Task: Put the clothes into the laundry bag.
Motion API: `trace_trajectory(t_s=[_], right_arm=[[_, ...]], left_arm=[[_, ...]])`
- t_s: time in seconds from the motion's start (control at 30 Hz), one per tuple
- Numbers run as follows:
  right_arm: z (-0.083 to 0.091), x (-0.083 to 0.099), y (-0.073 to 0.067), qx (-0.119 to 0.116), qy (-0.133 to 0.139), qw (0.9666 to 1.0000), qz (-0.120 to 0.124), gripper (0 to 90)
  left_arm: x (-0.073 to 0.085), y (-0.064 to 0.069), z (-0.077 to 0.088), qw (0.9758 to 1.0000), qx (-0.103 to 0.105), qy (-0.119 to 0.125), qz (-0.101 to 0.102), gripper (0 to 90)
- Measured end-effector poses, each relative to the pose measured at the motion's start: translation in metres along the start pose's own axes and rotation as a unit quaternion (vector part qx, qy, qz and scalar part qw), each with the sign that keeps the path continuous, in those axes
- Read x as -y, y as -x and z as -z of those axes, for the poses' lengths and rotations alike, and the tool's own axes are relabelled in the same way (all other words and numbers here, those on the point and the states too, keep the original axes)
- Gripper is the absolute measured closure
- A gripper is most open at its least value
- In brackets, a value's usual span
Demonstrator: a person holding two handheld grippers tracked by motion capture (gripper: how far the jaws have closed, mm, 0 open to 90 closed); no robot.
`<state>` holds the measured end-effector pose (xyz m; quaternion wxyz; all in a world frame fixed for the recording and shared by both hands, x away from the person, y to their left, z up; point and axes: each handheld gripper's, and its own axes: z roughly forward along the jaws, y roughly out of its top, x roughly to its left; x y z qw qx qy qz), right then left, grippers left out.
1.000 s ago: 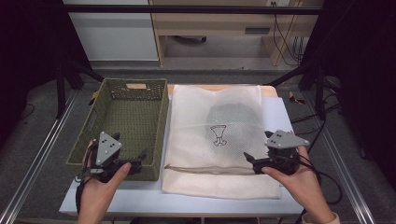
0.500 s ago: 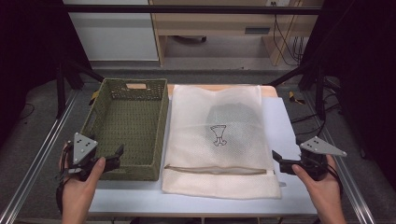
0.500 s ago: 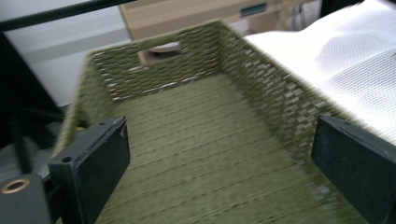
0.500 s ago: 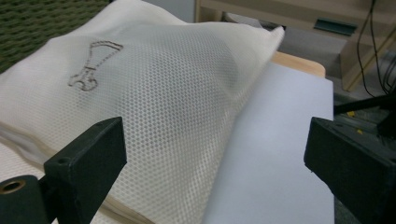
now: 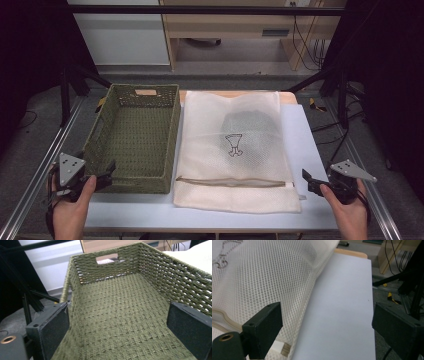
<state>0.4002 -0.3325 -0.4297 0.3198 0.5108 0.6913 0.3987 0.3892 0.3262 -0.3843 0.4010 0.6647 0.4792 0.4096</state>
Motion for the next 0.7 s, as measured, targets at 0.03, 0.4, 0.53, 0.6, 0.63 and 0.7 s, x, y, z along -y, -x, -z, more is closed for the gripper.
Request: trace_trajectory(t_s=[0.03, 0.4, 0.53, 0.6, 0.63, 0.7], right_arm=[[0.0, 0.006, 0.0, 0.002, -0.007, 1.0, -0.004, 11.1], [0.004, 0.031, 0.001, 0.023, -0.023, 0.9995, 0.003, 12.4], [0.005, 0.034, 0.001, 0.036, -0.019, 0.999, 0.015, 12.5], [0.004, 0.035, 0.0, 0.044, -0.016, 0.9987, 0.022, 12.5], [0.004, 0.035, 0.0, 0.044, -0.016, 0.9987, 0.022, 12.5], [0.003, 0.035, 0.0, 0.053, -0.011, 0.9976, 0.042, 12.5]], left_arm=[[0.002, -0.001, 0.002, 1.0, -0.001, 0.003, 0.001, 4.6], [0.031, -0.001, 0.022, 0.9991, -0.027, 0.018, 0.028, 4.4], [0.039, -0.002, 0.026, 0.9984, -0.033, 0.02, 0.042, 4.2], [0.042, -0.003, 0.026, 0.9982, -0.033, 0.021, 0.046, 4.3], [0.044, -0.004, 0.026, 0.9981, -0.032, 0.021, 0.048, 4.3], [0.046, -0.004, 0.025, 0.9979, -0.034, 0.027, 0.048, 3.9]])
